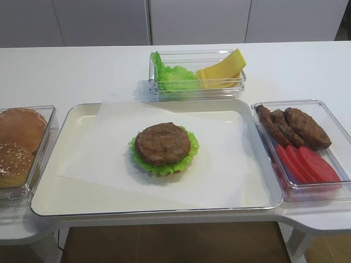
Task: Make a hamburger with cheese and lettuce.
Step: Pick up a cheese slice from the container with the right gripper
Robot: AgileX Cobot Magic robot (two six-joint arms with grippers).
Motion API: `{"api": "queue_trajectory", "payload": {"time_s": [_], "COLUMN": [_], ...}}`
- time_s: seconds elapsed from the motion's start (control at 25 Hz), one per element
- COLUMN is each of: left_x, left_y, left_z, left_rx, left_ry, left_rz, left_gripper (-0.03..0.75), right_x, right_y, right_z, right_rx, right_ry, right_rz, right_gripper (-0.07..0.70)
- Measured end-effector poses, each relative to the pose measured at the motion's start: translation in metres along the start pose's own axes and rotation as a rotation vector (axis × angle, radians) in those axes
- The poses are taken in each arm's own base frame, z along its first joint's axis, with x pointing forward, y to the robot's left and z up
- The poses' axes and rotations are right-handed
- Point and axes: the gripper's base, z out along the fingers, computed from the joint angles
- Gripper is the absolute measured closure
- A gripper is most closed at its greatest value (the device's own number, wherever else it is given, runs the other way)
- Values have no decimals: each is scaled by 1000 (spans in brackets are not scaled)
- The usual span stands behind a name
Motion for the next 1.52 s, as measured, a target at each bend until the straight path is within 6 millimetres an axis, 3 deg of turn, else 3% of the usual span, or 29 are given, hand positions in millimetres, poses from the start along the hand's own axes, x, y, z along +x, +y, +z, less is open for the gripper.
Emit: {"api": "queue_trajectory", "payload": {"time_s": [1.52], "left_x": [0], "left_y": [0], "left_z": [0], "left_rx": [0], "left_ry": [0], "left_rz": [0], "left_gripper": [358], "right_x": [0], "right_y": [0], "right_z": [0], "right_rx": [0], "right_ry": [0], "right_rz": [-3], "right_gripper": [416]}}
